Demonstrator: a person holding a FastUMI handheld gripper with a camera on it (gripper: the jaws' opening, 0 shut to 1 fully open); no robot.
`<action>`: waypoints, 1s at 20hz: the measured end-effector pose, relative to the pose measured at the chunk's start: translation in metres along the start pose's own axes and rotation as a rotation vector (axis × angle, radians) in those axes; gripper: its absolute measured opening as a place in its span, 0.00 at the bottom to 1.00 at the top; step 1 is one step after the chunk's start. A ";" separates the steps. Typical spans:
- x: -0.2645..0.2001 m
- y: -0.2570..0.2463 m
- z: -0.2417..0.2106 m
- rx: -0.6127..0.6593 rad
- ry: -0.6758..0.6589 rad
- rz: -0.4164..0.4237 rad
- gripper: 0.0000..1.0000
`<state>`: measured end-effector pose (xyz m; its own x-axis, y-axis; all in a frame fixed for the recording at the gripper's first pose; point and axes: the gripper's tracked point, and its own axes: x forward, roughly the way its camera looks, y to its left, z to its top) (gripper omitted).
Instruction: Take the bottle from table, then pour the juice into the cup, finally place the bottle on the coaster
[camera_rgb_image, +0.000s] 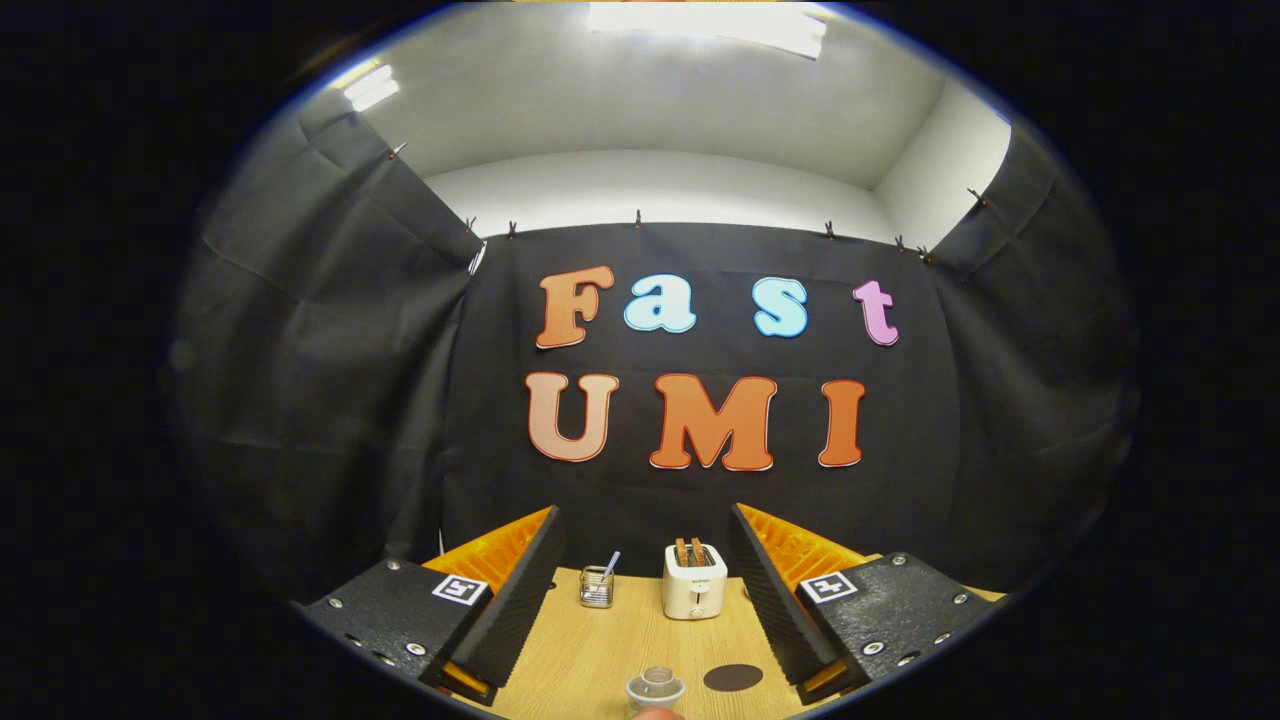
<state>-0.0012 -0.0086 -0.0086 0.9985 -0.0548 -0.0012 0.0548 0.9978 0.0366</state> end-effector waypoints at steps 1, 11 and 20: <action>0.000 -0.001 -0.002 -0.008 0.006 -0.003 0.98; 0.004 -0.006 -0.064 -0.022 0.045 -0.086 0.97; -0.009 -0.010 -0.168 0.171 0.084 -0.078 0.97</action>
<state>-0.0109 -0.0120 -0.1765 0.9882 -0.1215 -0.0934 0.1383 0.9696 0.2019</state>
